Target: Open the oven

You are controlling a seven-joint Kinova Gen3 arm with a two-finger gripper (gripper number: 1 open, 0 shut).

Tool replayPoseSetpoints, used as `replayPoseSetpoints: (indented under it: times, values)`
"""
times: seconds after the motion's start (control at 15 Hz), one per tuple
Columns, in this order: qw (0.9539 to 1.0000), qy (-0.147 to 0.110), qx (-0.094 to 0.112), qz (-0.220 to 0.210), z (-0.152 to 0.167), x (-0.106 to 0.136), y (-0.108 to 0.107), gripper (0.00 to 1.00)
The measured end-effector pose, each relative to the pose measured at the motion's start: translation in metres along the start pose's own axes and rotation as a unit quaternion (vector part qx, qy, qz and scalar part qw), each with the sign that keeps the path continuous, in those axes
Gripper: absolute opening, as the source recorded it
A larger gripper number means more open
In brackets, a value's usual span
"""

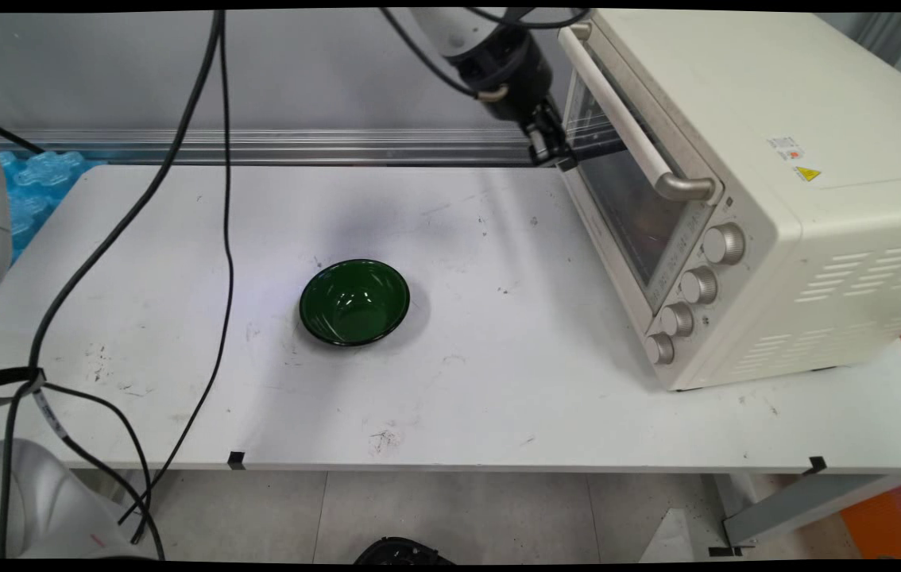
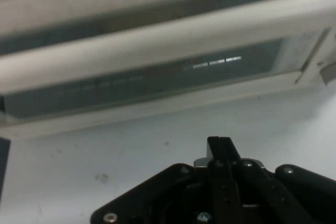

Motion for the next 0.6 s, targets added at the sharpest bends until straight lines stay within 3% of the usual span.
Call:
replayPoseSetpoints:
  times: [0.6]
  values:
    - [0.9985,0.014,0.035,0.039,-0.019,0.064,0.019,0.00]
